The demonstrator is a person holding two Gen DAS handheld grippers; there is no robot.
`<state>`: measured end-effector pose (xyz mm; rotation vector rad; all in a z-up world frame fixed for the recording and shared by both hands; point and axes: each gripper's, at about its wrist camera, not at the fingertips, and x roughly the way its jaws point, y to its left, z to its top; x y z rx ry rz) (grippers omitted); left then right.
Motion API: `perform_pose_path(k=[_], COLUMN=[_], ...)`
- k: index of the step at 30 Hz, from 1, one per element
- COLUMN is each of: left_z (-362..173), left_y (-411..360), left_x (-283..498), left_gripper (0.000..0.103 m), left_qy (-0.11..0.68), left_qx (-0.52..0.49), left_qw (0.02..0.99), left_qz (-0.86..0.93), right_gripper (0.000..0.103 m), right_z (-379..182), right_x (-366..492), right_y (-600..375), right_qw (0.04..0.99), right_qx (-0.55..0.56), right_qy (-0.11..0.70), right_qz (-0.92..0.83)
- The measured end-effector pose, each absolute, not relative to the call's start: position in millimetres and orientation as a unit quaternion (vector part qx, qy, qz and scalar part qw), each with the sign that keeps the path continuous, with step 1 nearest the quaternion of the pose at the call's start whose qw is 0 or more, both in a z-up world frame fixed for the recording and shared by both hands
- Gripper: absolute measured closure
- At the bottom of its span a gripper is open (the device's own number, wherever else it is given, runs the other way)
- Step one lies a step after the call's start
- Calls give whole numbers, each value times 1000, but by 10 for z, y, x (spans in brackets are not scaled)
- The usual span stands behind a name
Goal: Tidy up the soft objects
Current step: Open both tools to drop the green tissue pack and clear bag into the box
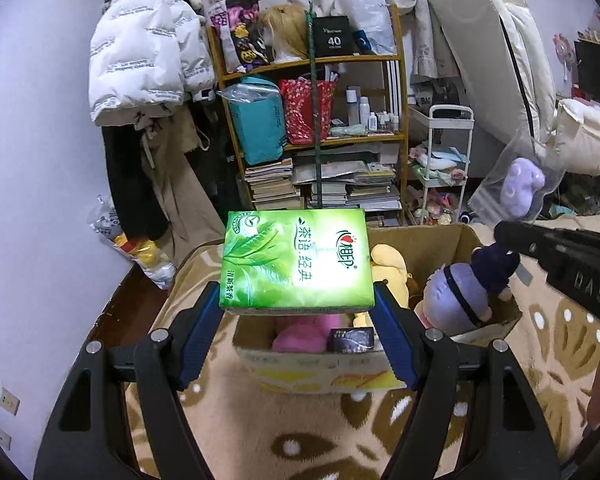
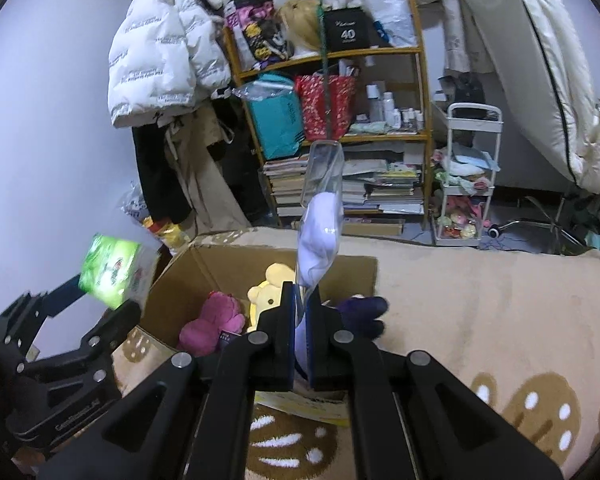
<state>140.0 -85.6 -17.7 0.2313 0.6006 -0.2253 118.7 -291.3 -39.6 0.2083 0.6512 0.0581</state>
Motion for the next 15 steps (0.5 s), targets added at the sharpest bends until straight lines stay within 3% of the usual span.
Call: perform_pose_path(k=[11,15], left_z=[-454,-445], left_y=[-887,-843], left_x=[1590,1590], left_gripper=[29,21], left_qy=[323,323], left_qx=[126,119], left_qw=[932,933], left_qz=[-110,-103], right_gripper=[96,95], right_z=[-676,-720], right_x=[1362,1357], right_y=[-2731,-2711], right_qw=[928,925], right_qx=[89,83], right_qy=[354,365], right_qz=[71,70])
